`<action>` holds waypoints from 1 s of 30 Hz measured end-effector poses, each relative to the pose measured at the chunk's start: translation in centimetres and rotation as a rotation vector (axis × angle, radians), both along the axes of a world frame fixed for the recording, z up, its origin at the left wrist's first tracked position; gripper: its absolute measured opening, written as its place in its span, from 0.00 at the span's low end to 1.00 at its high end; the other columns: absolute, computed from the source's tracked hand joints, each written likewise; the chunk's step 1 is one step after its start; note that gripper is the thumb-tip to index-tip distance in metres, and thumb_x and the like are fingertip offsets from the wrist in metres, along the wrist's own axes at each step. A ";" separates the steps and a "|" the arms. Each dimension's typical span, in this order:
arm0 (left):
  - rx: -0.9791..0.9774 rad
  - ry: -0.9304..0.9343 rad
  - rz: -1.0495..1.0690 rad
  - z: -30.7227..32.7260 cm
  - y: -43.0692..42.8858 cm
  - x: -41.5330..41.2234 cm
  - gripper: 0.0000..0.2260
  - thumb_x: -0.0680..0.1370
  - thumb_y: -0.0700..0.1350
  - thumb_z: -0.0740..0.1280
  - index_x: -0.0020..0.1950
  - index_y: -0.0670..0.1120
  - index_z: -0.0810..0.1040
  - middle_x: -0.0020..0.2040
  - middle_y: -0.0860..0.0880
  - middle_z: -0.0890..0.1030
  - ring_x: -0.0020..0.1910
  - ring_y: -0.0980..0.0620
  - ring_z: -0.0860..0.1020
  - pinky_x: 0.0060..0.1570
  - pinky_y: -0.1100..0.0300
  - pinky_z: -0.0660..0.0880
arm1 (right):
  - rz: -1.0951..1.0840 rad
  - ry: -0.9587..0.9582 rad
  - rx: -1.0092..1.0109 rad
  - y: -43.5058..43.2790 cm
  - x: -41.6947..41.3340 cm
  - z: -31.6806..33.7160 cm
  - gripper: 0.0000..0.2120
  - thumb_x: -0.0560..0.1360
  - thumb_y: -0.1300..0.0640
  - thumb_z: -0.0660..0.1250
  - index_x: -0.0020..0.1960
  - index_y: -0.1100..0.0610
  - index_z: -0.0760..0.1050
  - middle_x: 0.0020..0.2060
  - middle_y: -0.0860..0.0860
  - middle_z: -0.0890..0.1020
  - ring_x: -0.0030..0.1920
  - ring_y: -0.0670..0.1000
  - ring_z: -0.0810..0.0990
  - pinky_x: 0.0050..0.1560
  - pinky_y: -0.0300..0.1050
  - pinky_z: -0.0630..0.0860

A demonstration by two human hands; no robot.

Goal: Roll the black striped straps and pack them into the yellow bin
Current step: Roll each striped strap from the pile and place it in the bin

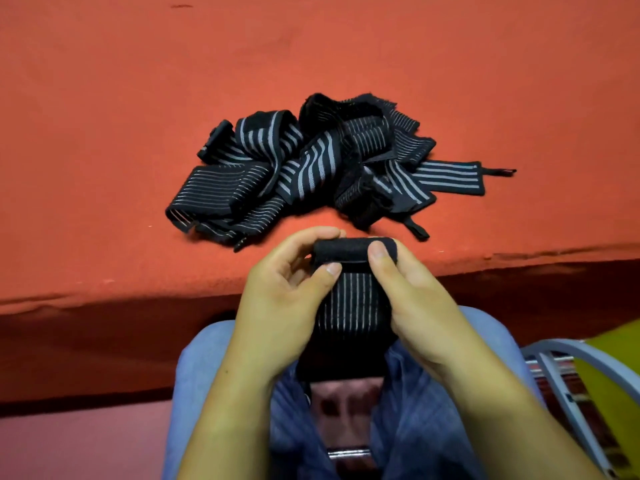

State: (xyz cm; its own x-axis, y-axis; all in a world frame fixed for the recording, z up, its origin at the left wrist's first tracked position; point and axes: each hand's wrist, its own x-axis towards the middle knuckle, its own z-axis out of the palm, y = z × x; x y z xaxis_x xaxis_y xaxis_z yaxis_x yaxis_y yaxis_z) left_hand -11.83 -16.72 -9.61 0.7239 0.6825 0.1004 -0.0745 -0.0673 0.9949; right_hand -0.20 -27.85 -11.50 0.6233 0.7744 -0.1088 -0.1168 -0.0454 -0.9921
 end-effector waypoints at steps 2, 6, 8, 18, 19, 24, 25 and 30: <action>-0.004 0.005 -0.022 -0.1 0.0 -0.3 0.17 0.78 0.29 0.69 0.60 0.48 0.82 0.59 0.52 0.85 0.56 0.55 0.83 0.59 0.62 0.77 | -0.004 -0.017 -0.006 -0.1 -0.2 0.1 0.12 0.79 0.37 0.64 0.56 0.41 0.80 0.50 0.47 0.87 0.53 0.48 0.85 0.65 0.63 0.77; -0.067 0.019 -0.037 -0.2 0.0 -0.6 0.17 0.77 0.28 0.69 0.60 0.47 0.82 0.59 0.53 0.86 0.50 0.56 0.83 0.54 0.63 0.78 | 0.031 -0.005 0.000 -0.5 0.0 0.1 0.06 0.84 0.44 0.63 0.56 0.41 0.78 0.50 0.51 0.85 0.51 0.50 0.83 0.63 0.67 0.76; -0.108 0.015 -0.045 -0.1 -0.2 -0.7 0.15 0.77 0.31 0.70 0.60 0.46 0.82 0.55 0.53 0.87 0.47 0.55 0.82 0.49 0.64 0.79 | 0.048 0.005 0.012 -0.6 0.0 0.0 0.09 0.81 0.43 0.63 0.59 0.42 0.77 0.53 0.54 0.85 0.53 0.54 0.83 0.64 0.70 0.75; -0.034 0.032 0.051 -0.2 -0.4 -0.6 0.10 0.76 0.34 0.72 0.53 0.47 0.86 0.50 0.51 0.88 0.45 0.58 0.84 0.47 0.65 0.80 | 0.094 -0.009 0.046 -1.3 0.0 -0.4 0.10 0.81 0.41 0.65 0.60 0.38 0.77 0.54 0.47 0.86 0.57 0.45 0.83 0.62 0.48 0.77; -0.025 0.026 0.048 -0.3 -0.4 -0.6 0.11 0.76 0.32 0.72 0.53 0.47 0.86 0.52 0.52 0.88 0.49 0.58 0.84 0.49 0.66 0.80 | 0.092 0.006 0.053 -1.3 -0.1 -0.3 0.09 0.81 0.41 0.65 0.59 0.40 0.78 0.54 0.47 0.86 0.57 0.45 0.83 0.61 0.47 0.76; -0.030 0.011 0.009 -0.4 -0.5 -0.7 0.15 0.75 0.26 0.70 0.55 0.44 0.84 0.58 0.54 0.86 0.59 0.56 0.83 0.55 0.67 0.77 | 0.100 0.013 0.078 -1.4 0.0 -0.3 0.12 0.79 0.48 0.65 0.61 0.47 0.78 0.52 0.51 0.86 0.53 0.47 0.84 0.55 0.44 0.78; -0.061 0.017 -0.006 -0.4 -0.5 -0.7 0.16 0.76 0.26 0.70 0.58 0.44 0.82 0.59 0.53 0.86 0.57 0.55 0.84 0.54 0.66 0.78 | 0.109 0.008 0.081 -1.4 -0.1 -0.2 0.12 0.79 0.48 0.65 0.61 0.46 0.78 0.52 0.50 0.86 0.54 0.47 0.84 0.55 0.43 0.78; -0.114 0.072 -0.051 -0.7 -0.2 -0.7 0.20 0.78 0.45 0.74 0.69 0.54 0.78 0.57 0.48 0.86 0.57 0.54 0.84 0.56 0.63 0.78 | 0.134 -0.046 0.067 -1.7 0.0 -0.1 0.12 0.83 0.53 0.64 0.65 0.43 0.74 0.56 0.49 0.84 0.57 0.48 0.82 0.62 0.51 0.79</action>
State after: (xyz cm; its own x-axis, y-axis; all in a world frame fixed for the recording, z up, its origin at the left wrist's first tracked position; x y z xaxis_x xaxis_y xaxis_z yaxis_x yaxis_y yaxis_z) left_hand -12.57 -16.91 -10.27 0.7607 0.6484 -0.0292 -0.0033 0.0490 0.9988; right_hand -0.24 -29.51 -11.60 0.5168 0.8557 -0.0277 -0.0682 0.0089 -0.9976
